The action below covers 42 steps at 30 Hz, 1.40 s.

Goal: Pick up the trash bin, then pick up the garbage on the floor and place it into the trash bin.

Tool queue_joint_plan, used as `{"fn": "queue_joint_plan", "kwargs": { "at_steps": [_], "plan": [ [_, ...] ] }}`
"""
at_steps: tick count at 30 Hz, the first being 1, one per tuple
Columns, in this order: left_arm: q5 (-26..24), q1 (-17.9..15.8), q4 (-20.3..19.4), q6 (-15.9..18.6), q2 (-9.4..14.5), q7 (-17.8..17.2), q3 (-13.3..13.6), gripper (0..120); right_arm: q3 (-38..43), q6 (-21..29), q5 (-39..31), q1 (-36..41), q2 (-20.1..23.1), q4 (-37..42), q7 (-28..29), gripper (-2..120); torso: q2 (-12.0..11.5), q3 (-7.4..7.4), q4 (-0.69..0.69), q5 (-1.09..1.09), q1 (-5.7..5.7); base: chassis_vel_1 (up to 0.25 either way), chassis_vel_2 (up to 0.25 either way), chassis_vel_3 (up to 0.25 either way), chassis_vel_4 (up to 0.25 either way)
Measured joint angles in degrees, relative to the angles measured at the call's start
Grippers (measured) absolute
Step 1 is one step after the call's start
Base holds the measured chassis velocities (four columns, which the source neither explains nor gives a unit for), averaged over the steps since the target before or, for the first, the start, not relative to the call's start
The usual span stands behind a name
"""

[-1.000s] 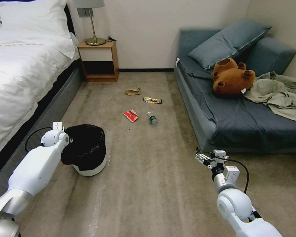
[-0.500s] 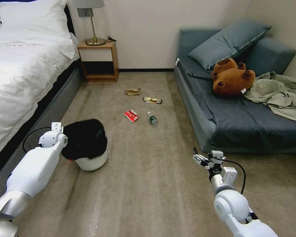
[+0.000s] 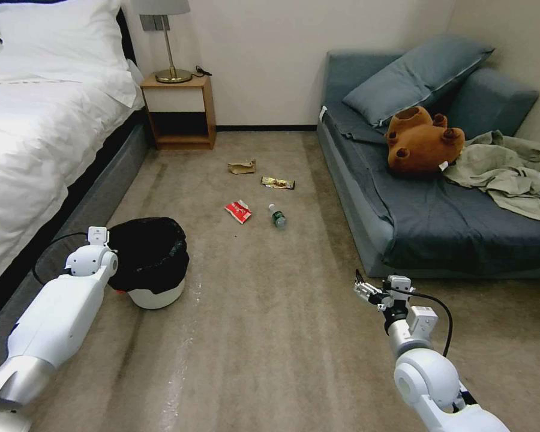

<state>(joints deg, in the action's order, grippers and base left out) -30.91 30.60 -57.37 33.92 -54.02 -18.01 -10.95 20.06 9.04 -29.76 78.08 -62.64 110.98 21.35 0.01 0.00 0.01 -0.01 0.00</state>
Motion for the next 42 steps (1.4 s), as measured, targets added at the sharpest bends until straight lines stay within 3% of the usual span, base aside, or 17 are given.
{"fn": "queue_joint_plan", "kwargs": {
  "at_steps": [2,5,26,30,42],
  "plan": [
    [1.82,0.26,-1.84,-2.35,0.98,0.94,-0.21,10,0.13,0.16,-0.72,0.71,0.3,0.72,-0.79,100,0.0,0.0,0.0,0.01,0.0,0.0,0.0,0.0,0.0],
    [2.28,0.65,-4.17,-3.11,1.81,1.15,-0.45,7,0.19,1.1,-1.75,1.03,0.84,1.54,-1.29,100,0.0,0.0,0.0,0.02,0.0,0.0,0.0,0.0,0.0],
    [1.13,5.56,-19.42,-2.15,6.85,-1.26,-2.82,5,1.34,0.42,-3.23,0.89,3.91,2.83,-3.46,100,-0.01,0.0,0.0,0.01,0.0,0.0,0.0,0.0,0.0],
    [0.39,6.69,-23.73,-2.14,9.47,-1.58,-3.41,5,0.99,0.14,-3.58,0.19,5.58,3.16,-3.97,100,-0.02,0.0,0.0,0.01,0.0,0.0,0.0,0.0,0.0],
    [-0.29,8.49,-28.61,-2.09,11.7,-2.26,-4.1,5,-1.49,-0.97,-1.95,0.54,6.36,1.99,-7.09,100,-0.01,0.0,-0.01,0.01,0.0,0.0,0.0,0.0,0.0]
  ]
}}
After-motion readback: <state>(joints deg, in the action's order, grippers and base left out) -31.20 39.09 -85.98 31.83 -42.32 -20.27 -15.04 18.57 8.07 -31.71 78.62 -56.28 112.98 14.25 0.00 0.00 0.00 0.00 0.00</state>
